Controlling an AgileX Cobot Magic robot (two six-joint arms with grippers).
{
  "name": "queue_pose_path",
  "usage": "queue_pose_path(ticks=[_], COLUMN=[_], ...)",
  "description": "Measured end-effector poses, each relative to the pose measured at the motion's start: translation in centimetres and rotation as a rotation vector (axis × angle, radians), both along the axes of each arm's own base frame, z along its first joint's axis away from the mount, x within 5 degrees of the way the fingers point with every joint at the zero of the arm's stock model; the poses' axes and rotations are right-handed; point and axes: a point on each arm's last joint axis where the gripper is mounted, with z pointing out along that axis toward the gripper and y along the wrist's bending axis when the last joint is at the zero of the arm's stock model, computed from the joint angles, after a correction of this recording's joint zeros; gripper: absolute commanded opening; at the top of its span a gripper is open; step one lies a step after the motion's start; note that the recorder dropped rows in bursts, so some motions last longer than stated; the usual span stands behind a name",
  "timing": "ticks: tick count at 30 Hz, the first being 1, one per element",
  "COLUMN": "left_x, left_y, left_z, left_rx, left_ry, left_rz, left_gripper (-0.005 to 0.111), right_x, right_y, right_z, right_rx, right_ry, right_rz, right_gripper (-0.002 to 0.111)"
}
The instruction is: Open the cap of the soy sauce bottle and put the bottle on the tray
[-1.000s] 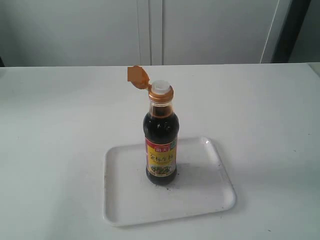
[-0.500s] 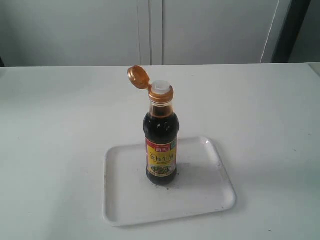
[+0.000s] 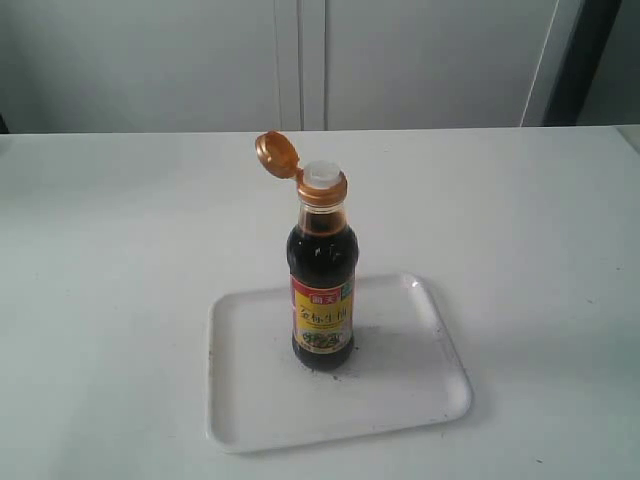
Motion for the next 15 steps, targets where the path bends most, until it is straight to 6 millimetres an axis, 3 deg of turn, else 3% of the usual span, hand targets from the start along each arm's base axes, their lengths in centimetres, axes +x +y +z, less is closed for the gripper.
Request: queue_pose_path(ticks=[15], left_x=[-0.2], left_y=[0.0], left_z=[-4.4], left_rx=[-0.067], left_ry=[0.058], left_rz=[0.056], left_gripper=[0.0], right_x=[0.0], right_y=[0.0], right_z=[0.0], right_rx=[0.0], right_ry=[0.001], right_rz=[0.0], right_gripper=[0.0])
